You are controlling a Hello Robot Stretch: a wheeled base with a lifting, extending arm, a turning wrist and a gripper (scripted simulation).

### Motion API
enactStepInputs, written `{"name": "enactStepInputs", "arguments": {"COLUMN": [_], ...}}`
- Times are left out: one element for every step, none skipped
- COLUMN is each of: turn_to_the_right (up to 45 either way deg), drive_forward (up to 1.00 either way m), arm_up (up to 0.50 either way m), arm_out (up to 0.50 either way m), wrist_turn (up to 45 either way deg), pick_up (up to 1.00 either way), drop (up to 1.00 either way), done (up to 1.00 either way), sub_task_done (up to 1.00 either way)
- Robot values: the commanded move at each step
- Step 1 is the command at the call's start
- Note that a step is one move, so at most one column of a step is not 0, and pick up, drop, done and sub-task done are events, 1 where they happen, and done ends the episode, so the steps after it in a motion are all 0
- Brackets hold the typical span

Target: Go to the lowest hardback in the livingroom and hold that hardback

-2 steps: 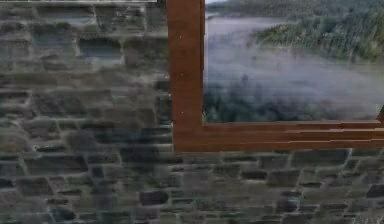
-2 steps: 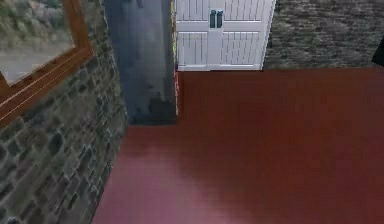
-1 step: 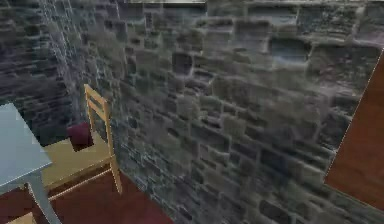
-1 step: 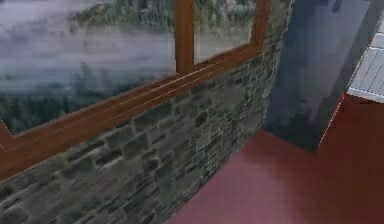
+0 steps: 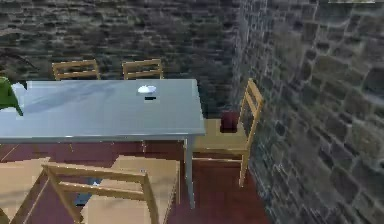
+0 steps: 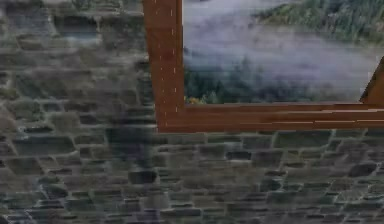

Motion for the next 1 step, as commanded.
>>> {"name": "enactStepInputs", "arguments": {"turn_to_the_right": [-45.0], "drive_forward": [0.0], "arm_up": [0.0], "arm_out": [0.0], "wrist_turn": [0.0], "pick_up": [0.0], "drop": [0.0], "done": [0.0], "sub_task_done": [0.0]}}
